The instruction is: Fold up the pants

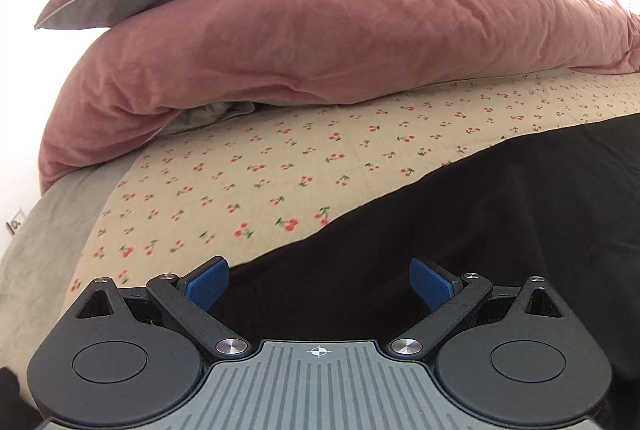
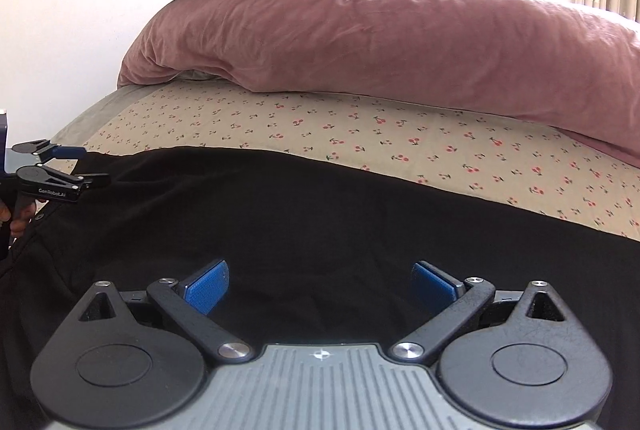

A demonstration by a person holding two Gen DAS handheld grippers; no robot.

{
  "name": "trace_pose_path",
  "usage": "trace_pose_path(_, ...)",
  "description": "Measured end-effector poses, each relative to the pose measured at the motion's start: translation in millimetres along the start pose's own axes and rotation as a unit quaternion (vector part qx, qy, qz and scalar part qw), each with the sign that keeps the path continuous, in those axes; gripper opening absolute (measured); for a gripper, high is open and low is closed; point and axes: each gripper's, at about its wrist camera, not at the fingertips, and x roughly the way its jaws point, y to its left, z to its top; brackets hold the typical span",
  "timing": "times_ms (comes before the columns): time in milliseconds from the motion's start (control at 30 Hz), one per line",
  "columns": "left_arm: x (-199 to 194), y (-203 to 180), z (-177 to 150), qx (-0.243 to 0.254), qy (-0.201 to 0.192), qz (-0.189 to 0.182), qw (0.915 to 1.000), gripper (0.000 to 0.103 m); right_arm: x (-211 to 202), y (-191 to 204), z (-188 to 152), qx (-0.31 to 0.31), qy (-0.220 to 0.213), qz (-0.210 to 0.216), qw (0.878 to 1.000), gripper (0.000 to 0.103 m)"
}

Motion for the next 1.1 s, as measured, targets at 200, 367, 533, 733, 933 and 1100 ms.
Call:
trace_pose_path(200, 42.9, -22.7, 20.6, 0.020, -0.008, -0.047, 0.9987, 0.093, 30.8, 1.5, 4.3, -0.046, 0.008, 0.002, 0.999, 0.099)
trace_pose_path(367, 59.2, -40.0, 27.2, 0.050, 0.009, -0.069, 0.9964, 0.068, 49.2, -12.8, 14.2, -0.077, 0.007, -0.009, 0.997, 0.098)
trace_pose_path(533, 62.5, -39.4, 30.6, 0.034, 0.016, -0.086, 0.9956, 0.046, 67.7, -47.9, 30.4, -0.073, 0.008, -0.058, 0.996, 0.098)
trace_pose_path(733, 62.3, -44.8, 31.6, 0.005, 0.015, -0.088, 0.9960, 0.019, 90.2, -93.9, 29.7, -0.005, 0.023, -0.075, 0.997, 0.096)
trace_pose_path(933, 51.2, -58.6, 31.8, -0.021, 0.008, -0.043, 0.9988, 0.008, 81.4, -84.7, 35.8, 0.003, 0.023, -0.061, 0.998, 0.004)
trace_pose_path(1100, 6.2, -61.4, 33.9, -0.051, -0.015, -0.025, 0.9983, 0.005, 47.6, -58.7, 37.0, -0.001, -0.009, -0.098, 0.995, 0.000)
